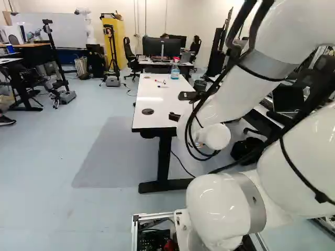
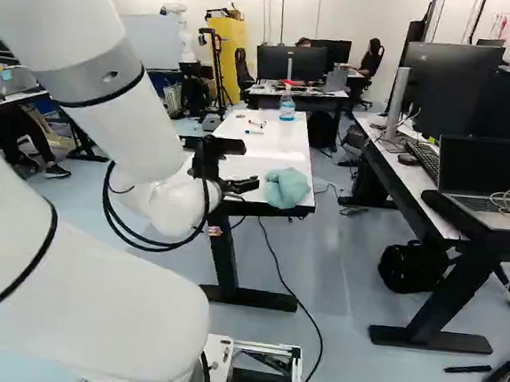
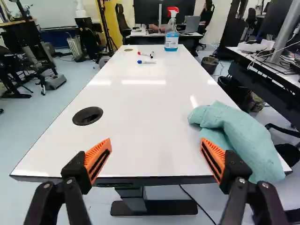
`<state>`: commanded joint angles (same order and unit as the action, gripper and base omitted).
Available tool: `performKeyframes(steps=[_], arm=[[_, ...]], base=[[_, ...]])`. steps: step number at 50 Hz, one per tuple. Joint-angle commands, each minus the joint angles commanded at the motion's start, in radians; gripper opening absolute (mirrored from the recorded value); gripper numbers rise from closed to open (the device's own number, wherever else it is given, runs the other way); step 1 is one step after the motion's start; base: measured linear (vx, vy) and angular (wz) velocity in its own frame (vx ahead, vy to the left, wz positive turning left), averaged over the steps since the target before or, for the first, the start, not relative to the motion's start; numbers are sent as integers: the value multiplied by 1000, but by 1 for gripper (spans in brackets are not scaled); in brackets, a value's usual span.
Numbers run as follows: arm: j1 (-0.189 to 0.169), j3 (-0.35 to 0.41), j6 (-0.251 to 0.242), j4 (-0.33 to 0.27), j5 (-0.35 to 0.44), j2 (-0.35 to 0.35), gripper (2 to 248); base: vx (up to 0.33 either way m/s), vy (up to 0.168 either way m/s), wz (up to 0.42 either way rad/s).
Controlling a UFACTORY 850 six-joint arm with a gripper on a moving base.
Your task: Clean the table with the green towel
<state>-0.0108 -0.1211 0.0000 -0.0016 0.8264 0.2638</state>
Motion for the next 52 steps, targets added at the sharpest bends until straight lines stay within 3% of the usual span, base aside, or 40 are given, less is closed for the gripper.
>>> performKeyframes(steps=[21, 52], arm=[[10, 31, 0, 1, 43, 14, 247], [11, 34, 0, 2, 46, 15, 247]], base=[[0, 0, 0], [0, 0, 0]])
